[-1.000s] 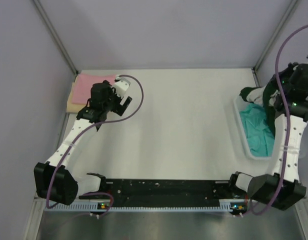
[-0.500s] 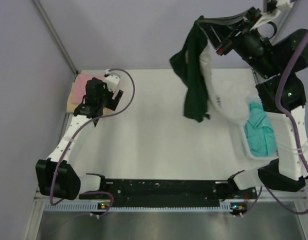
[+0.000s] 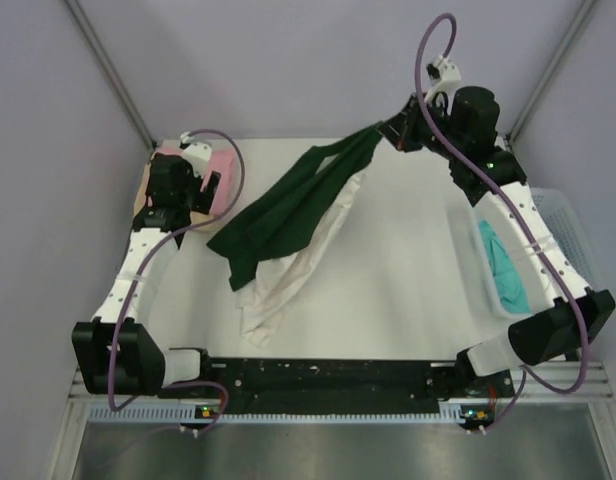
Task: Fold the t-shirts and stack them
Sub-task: Move the tshirt to the center of the board, then flatten out the tshirt
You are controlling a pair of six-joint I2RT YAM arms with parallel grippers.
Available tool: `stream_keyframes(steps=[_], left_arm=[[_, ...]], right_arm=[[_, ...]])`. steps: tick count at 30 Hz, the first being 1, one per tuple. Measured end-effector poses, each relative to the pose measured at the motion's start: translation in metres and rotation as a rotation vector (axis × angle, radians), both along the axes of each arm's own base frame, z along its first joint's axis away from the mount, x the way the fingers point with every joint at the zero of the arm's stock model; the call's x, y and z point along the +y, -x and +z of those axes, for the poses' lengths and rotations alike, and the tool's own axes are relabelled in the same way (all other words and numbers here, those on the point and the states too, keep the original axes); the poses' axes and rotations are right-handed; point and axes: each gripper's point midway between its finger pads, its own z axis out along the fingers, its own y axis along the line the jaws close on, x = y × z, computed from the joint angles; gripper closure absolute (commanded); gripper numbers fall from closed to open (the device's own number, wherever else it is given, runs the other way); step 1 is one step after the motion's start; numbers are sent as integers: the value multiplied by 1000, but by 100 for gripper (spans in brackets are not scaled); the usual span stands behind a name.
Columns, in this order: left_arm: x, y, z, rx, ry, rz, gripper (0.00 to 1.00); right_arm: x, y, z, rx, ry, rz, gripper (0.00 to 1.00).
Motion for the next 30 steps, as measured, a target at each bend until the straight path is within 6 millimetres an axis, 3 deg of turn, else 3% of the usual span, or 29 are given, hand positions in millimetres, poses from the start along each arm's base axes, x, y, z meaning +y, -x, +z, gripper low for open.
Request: stream_keyframes(steps=[2,3,5,6,8,10,14,19,22,24,27,30], left_arm=[[-1,0,-1,4,0,-12,1],[-3,0,-1,7,4,-25,1],[-8,0,-4,19,12,-52,1],[-10,1,-6,29,16,-69,1],[-16,3,-10,49,27,-102,7],[-23,6,-16,80,43,-141,15],[-46,21,-31,175,90,-276,31],[-84,61,-57,342,153,-520,35],[-102,96,-74,423,161,-655,33],[-111,124,-90,475,149,-734,31],[-119,155,-111,553,147,-814,28],[-125,173,-130,623,140,-860,27]], right_arm=[[-30,-22,-59,139,34,-100,100],[-49,-30,-93,221,55,-159,94],[-87,-38,-151,368,100,-277,57],[-103,-41,-175,430,126,-328,48],[-131,-46,-210,522,193,-422,34],[-146,-49,-239,593,268,-472,31],[-142,-41,-271,636,420,-430,31],[-45,-13,-276,459,639,-76,31],[22,14,-300,376,760,177,30],[54,27,-324,367,820,303,29],[80,32,-363,404,864,411,29],[89,19,-389,448,874,424,30]])
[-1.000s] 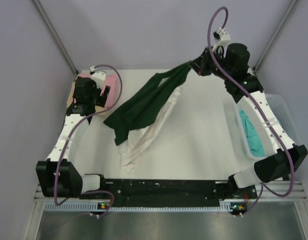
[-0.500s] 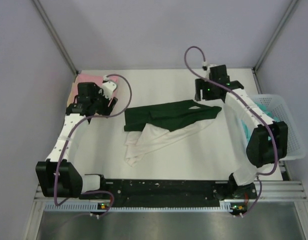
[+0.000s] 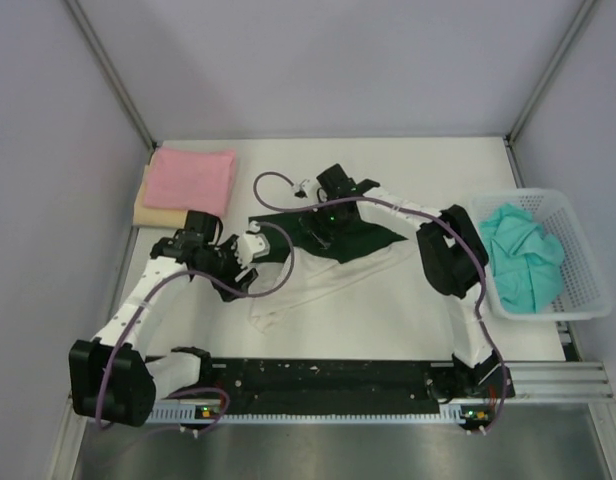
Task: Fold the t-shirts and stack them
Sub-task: Flatten out the tshirt
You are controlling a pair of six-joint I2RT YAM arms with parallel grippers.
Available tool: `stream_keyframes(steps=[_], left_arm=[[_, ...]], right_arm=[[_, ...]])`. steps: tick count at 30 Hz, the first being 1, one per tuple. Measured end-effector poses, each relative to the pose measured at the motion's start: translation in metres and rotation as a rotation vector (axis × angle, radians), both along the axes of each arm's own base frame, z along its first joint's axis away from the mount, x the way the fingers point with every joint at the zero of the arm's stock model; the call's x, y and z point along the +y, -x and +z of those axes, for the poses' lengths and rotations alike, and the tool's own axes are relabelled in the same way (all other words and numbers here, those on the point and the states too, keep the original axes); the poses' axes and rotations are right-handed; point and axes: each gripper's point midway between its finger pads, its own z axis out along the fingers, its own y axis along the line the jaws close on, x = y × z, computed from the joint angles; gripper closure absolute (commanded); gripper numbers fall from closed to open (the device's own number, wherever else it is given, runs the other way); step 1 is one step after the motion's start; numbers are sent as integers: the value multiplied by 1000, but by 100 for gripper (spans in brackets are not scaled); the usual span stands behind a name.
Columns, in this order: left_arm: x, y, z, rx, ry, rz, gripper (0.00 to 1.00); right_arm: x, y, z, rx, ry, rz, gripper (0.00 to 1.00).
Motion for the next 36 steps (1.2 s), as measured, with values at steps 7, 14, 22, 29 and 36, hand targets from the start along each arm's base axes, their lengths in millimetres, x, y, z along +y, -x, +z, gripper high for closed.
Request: stream_keyframes(steps=[7,14,22,29,36], left_arm=[[-12,6,-23,15,-34,-80,27],[-24,-15,-34,-25,-33,-117,27],[-44,-7,-54,37,-30,-205,28],[-59,-14,-52,32,-15,-237,29],[-67,-18,-61,68,-16,-241,32]], right_arm=[[16,-28,3,-36,-33,-16,34],[23,-28,9,-41,-68,30,35],[37,-15,11,10,-134,116,43],[34,-14,-15,48,-96,109,100],[24,-37,7,-26,-69,0,100]])
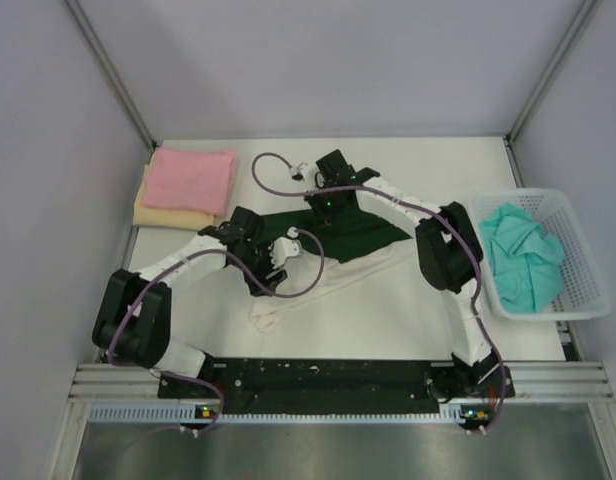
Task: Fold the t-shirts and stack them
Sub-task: Flatten out the tshirt
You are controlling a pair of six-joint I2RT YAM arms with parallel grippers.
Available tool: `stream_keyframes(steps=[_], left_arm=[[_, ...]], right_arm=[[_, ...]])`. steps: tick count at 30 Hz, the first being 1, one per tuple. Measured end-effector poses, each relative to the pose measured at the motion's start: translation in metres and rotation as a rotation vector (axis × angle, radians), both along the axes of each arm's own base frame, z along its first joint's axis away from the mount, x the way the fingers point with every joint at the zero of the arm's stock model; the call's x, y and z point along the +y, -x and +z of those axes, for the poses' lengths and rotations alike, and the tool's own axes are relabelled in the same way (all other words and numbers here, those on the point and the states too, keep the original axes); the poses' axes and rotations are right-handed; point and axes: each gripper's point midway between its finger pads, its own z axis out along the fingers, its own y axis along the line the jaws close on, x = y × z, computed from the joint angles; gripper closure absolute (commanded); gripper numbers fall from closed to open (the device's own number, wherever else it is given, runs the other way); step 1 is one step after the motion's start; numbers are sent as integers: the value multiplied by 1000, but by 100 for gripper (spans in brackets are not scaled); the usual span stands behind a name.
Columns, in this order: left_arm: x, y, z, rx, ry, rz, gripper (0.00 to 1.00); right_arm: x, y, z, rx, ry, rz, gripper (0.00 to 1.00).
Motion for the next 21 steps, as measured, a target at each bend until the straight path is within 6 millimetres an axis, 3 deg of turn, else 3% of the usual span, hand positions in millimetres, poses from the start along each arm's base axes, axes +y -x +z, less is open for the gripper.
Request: stream_keyframes(steps=[2,3,6,10,14,18,21], left_arm=[[-2,-3,-3,11,-5,1,35],[-2,-5,-5,13,-9,3,42],[-1,-9,-9,17,-27,21,100],[4,-18,-11,1,-64,47,100],[9,-33,-1,-48,-94,84,100],[19,-59,32,-166,-120,157,100],[29,-85,79,-308,-121,231,100]], right_arm=[[-8,-8,22,-27,-23,-57,100],[-14,-13,36,-49,-41,-88,100],[-46,-25,101,-150,-128,-203,100],[-107,-29,202,-358,-238,-359,100],[-157,-6,278,-525,-325,-465,100],[-189,15,320,-616,-383,-526,100],[-211,26,342,-670,-405,-576,100]])
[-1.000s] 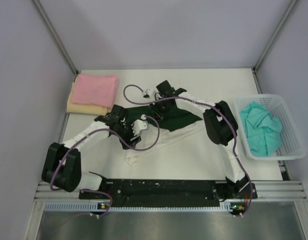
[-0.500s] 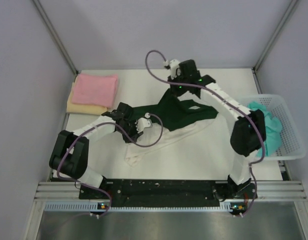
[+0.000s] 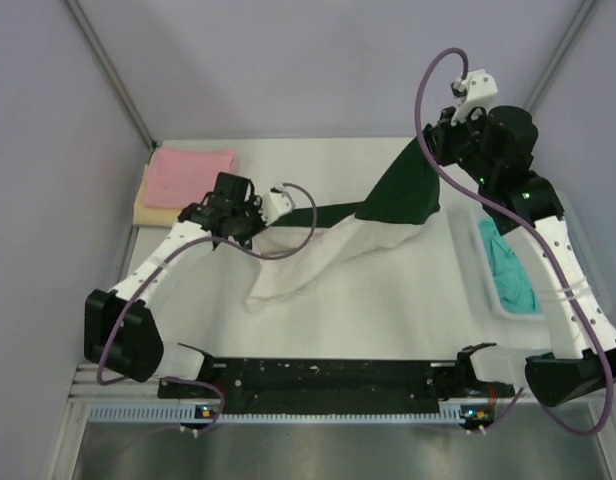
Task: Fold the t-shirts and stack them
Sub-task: Flatten out the tshirt
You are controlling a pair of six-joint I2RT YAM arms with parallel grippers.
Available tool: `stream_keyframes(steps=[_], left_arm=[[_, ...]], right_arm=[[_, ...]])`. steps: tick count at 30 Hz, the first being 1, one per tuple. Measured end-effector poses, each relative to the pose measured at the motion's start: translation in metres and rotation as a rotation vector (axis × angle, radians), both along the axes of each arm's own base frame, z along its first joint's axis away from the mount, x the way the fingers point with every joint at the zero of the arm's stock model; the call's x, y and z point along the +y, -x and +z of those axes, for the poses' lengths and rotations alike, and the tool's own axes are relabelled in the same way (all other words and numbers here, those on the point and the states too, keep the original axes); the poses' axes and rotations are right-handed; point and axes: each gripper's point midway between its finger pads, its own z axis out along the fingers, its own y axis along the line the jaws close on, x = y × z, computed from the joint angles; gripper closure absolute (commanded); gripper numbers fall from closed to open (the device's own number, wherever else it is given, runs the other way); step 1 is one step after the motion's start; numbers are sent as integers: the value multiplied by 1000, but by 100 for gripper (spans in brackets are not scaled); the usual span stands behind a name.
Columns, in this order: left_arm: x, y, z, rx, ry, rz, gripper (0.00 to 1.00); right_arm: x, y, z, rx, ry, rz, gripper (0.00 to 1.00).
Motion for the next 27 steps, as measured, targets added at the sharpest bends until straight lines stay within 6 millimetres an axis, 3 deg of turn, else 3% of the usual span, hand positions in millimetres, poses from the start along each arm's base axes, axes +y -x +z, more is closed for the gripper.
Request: stream_keyframes(steps=[4,7,10,14,18,22,24,27], left_arm=[[17,-22,72,-189,-22,80,100],[29,-29,129,-320,-31,127,100],[40,-24,191,-457,-28,159,100],[60,2,247,-600,-28,188,100],[75,30,269,-640,-39,204,100],[80,41,268,-620,-53,207,100],[82,41,262,-607,-70,212,100],[85,29,243,-585,-117,222,100]], right_arm=[[-18,20,26,-53,-19,-38,100],[-23,38,59,-111,-37,-34,100],[-29,59,97,-191,-62,-34,100],[-41,103,145,-311,-94,-28,100],[-52,153,171,-409,-122,-2,100],[-63,190,179,-474,-141,-1,100],[-65,190,167,-457,-136,-14,100],[-65,167,132,-369,-105,-50,100]])
